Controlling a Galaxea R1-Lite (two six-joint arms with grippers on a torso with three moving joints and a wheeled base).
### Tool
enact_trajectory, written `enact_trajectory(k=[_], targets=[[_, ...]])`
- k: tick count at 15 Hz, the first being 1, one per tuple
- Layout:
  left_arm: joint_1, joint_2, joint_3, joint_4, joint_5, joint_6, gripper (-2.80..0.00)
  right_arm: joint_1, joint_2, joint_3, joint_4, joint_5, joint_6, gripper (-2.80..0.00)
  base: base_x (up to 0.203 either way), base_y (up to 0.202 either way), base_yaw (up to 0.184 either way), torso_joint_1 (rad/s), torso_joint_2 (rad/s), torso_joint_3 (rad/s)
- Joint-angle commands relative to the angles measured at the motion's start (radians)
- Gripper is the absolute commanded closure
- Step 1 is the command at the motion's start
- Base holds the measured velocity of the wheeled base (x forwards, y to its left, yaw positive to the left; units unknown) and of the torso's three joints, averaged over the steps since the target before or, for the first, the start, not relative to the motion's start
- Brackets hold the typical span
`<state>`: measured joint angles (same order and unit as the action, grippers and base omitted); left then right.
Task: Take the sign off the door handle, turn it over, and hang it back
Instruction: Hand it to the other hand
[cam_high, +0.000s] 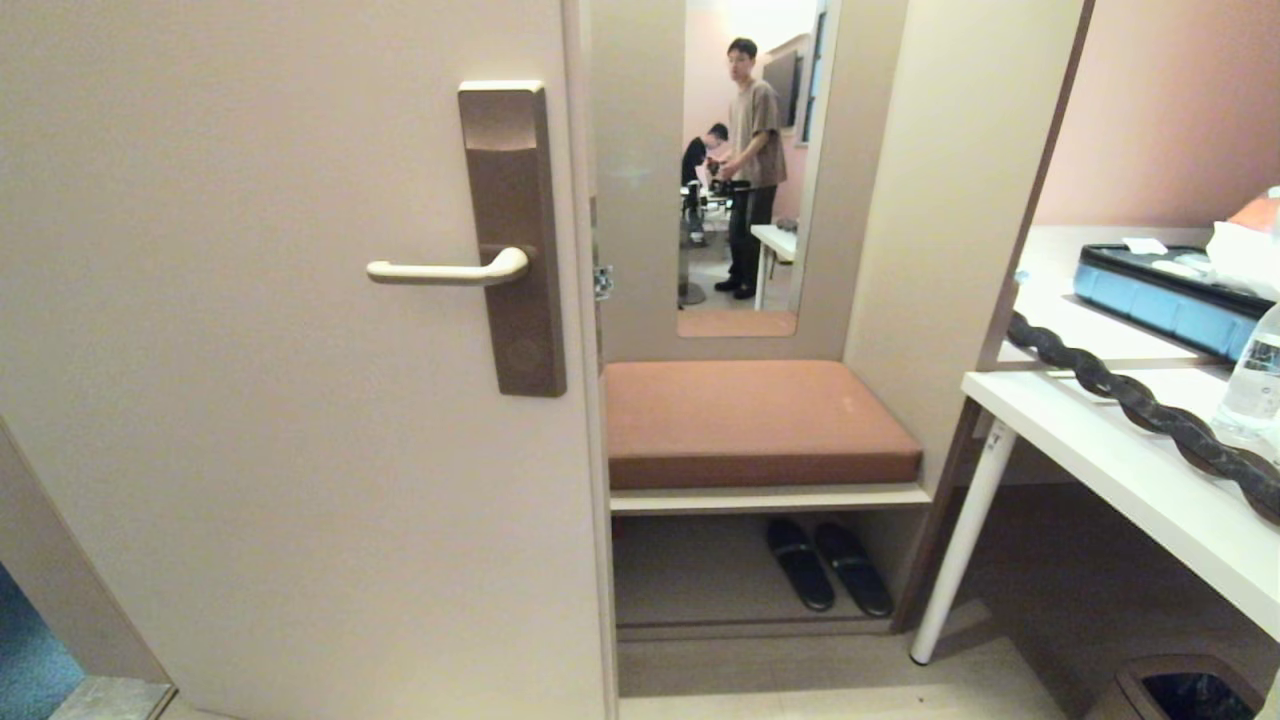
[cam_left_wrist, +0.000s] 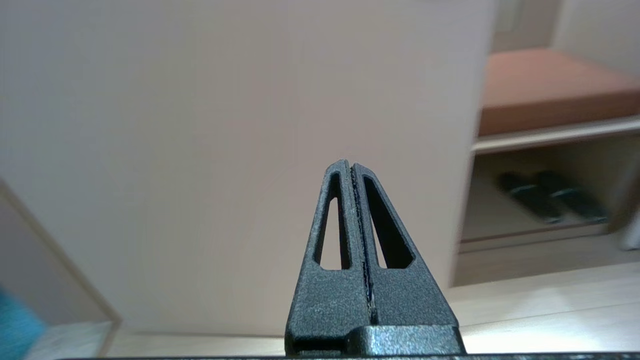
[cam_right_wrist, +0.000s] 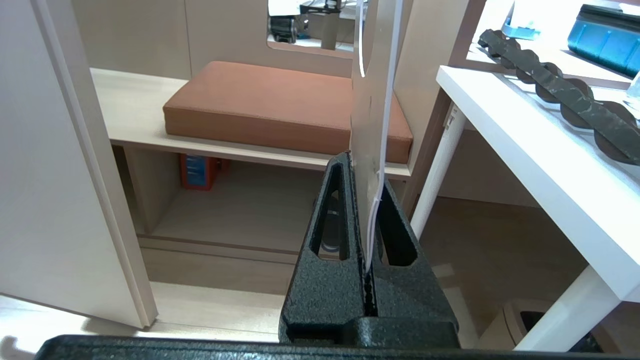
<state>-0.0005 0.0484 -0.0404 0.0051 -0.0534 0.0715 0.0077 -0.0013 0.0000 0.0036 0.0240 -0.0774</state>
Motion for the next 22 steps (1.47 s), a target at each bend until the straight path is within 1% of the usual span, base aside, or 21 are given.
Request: enact_trajectory(k=[1, 3, 5, 7, 9, 11, 14, 16, 17, 18, 20, 21, 22], targets=[[-0.006, 0.133, -0.063, -0.005, -0.025, -0.041, 0.00, 0.001, 0.001, 0.000, 0.001, -0.001, 0.001, 0.00, 0.000, 0.000, 0.000, 0.000, 0.00, 0.000], [-0.036, 0.220, -0.111, -0.015, -0.043, -0.068, 0.00, 0.001, 0.001, 0.000, 0.001, 0.000, 0.000, 0.00, 0.000, 0.000, 0.000, 0.000, 0.00, 0.000], [-0.106, 0.319, -0.153, -0.053, -0.062, -0.086, 0.00, 0.000, 0.001, 0.000, 0.001, 0.001, -0.004, 0.00, 0.000, 0.000, 0.000, 0.000, 0.00, 0.000], [-0.160, 0.465, -0.215, -0.101, -0.066, -0.112, 0.00, 0.000, 0.001, 0.000, 0.001, 0.001, -0.001, 0.00, 0.000, 0.000, 0.000, 0.000, 0.00, 0.000], [-0.182, 0.640, -0.291, -0.171, -0.069, -0.139, 0.00, 0.000, 0.001, 0.000, 0.001, 0.001, -0.003, 0.00, 0.000, 0.000, 0.000, 0.000, 0.00, 0.000], [-0.196, 0.834, -0.387, -0.264, -0.074, -0.157, 0.00, 0.000, 0.001, 0.000, 0.001, 0.002, -0.004, 0.00, 0.000, 0.000, 0.000, 0.000, 0.00, 0.000], [-0.244, 1.057, -0.530, -0.345, -0.090, -0.171, 0.00, 0.001, 0.001, 0.000, 0.003, 0.005, -0.009, 0.00, 0.000, 0.000, 0.000, 0.000, 0.00, 0.000], [-0.283, 1.184, -0.595, -0.391, -0.095, -0.175, 0.00, 0.000, 0.001, 0.000, 0.003, 0.005, -0.008, 0.00, 0.000, 0.000, 0.000, 0.000, 0.00, 0.000], [-0.300, 1.250, -0.621, -0.431, -0.102, -0.176, 0.00, 0.000, 0.001, 0.000, 0.003, 0.005, -0.007, 0.00, 0.000, 0.000, 0.000, 0.000, 0.00, 0.000], [-0.311, 1.303, -0.638, -0.475, -0.121, -0.177, 0.00, 0.000, 0.001, 0.000, 0.003, 0.004, -0.004, 0.00, 0.000, 0.000, 0.000, 0.000, 0.00, 0.000], [-0.323, 1.393, -0.656, -0.568, -0.212, -0.178, 0.00, 0.000, 0.001, 0.000, 0.003, 0.004, -0.002, 0.00, 0.000, 0.000, 0.000, 0.000, 0.00, 0.000], [-0.323, 1.421, -0.658, -0.594, -0.245, -0.181, 0.00, 0.000, 0.001, 0.000, 0.002, 0.004, -0.001, 0.00, 0.000, 0.000, 0.000, 0.000, 0.00, 0.000], [-0.322, 1.433, -0.656, -0.611, -0.263, -0.185, 0.00, 0.001, 0.001, 0.000, 0.001, 0.004, -0.002, 0.00, 0.000, 0.000, 0.000, 0.000, 0.00, 0.000]])
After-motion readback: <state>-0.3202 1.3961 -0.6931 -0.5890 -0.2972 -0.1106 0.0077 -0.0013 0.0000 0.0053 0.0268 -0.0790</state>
